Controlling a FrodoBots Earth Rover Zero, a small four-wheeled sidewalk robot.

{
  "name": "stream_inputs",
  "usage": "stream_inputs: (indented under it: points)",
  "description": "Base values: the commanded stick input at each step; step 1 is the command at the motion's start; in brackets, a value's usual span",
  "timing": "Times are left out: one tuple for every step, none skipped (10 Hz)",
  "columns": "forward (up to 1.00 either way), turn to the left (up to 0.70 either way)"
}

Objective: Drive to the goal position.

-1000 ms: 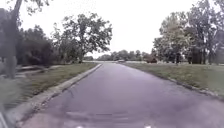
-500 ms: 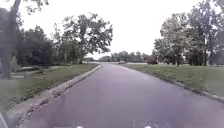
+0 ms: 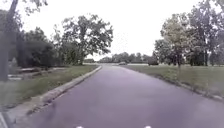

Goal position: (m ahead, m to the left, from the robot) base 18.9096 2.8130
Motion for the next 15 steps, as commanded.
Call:
stream_inputs:
  points:
    - [0.70, 0.00]
    - [0.70, 0.00]
    - [0.70, 0.00]
    - [0.70, 0.13]
    - [0.70, 0.12]
    - [0.70, 0.06]
    - [0.70, 0.04]
    - [0.70, 0.01]
    - [0.70, 0.01]
    - [0.70, 0.01]
    - [0.70, 0.01]
    - [0.70, 0.01]
    - [0.70, 0.01]
    - [0.70, 0.01]
    - [0.70, 0.08]
